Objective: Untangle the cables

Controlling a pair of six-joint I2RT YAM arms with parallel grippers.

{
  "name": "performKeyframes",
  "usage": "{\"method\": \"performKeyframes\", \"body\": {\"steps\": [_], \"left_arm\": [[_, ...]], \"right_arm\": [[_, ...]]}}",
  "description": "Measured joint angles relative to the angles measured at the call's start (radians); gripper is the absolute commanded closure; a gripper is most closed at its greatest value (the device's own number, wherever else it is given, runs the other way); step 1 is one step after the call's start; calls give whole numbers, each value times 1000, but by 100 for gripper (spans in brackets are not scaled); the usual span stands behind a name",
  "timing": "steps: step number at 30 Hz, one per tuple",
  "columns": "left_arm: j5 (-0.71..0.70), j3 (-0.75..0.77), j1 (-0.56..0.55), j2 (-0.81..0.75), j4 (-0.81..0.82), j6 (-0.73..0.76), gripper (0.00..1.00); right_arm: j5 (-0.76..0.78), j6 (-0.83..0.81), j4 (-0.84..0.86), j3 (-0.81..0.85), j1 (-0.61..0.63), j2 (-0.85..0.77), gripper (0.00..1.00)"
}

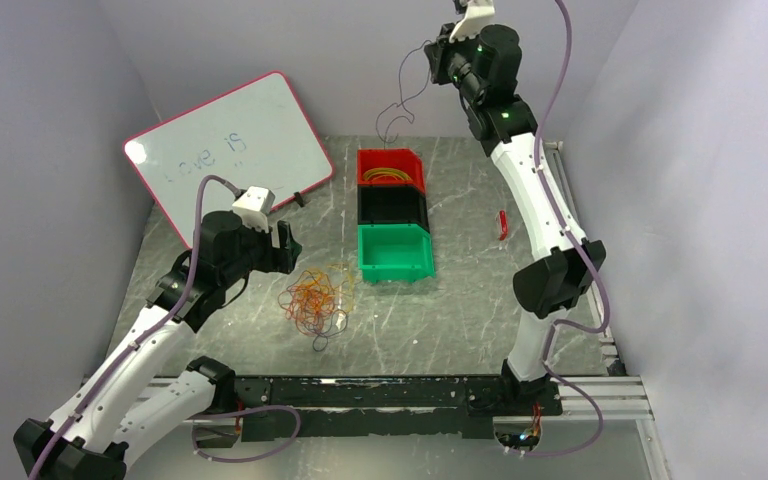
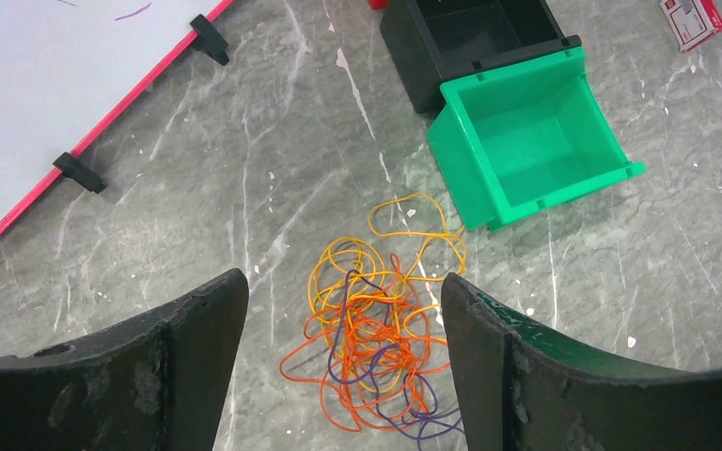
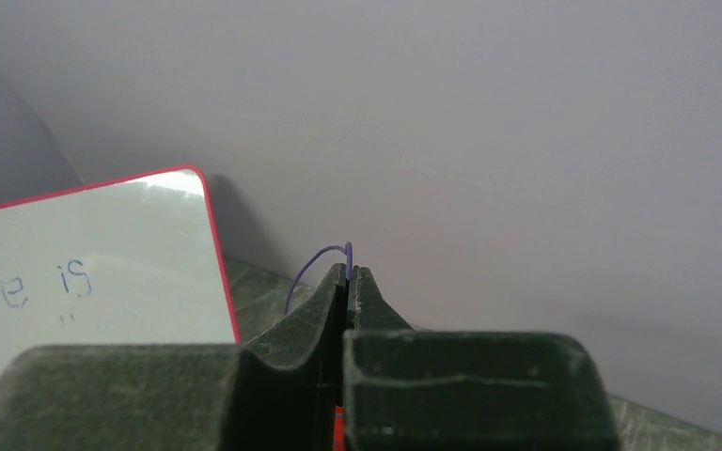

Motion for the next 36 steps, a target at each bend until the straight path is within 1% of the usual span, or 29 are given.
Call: {"method": "performKeyframes", "body": {"steps": [6, 20, 36], "left_arm": [[0, 0, 0, 0, 0, 0, 21], [0, 0, 0, 6, -1, 0, 21], [0, 0, 0, 5, -1, -5, 21]], "right_arm": [[-17, 14, 2, -9, 0, 29, 100], [-62, 42, 60, -187, -1, 63, 100], [-86, 68, 98, -276, -1, 114, 100]]}}
